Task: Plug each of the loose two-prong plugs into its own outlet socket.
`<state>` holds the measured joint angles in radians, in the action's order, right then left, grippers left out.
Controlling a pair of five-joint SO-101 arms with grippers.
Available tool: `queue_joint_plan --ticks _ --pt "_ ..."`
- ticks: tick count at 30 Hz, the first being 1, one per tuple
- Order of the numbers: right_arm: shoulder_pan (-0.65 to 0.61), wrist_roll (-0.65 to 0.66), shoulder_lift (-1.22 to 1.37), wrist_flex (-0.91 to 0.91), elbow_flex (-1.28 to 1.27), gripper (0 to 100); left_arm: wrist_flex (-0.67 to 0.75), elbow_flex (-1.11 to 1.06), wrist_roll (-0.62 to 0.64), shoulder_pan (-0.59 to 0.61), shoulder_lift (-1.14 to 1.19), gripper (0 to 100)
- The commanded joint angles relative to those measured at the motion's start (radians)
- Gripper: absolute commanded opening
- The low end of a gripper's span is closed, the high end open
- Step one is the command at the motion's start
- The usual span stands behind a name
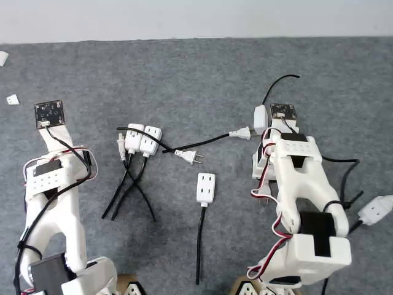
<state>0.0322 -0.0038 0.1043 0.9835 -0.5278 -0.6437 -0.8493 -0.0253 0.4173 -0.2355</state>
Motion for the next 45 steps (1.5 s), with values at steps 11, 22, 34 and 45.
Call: queue_joint_plan --ticks 11,22,34,45 --pt "0.002 0.021 0.021 0.076 0.092 8.0 0.026 0.005 -0.011 -0.005 -0.006 10" --pt "-0.018 0.072 0.021 0.099 0.101 10.1 0.026 0.005 -0.011 -0.006 -0.006 10" --pt "-0.016 0.075 0.033 0.090 0.100 8.3 0.026 0.005 -0.011 -0.006 -0.006 10" --pt "0.028 0.069 0.024 0.099 0.097 0.7 -0.009 0.015 -0.011 -0.014 -0.006 10"
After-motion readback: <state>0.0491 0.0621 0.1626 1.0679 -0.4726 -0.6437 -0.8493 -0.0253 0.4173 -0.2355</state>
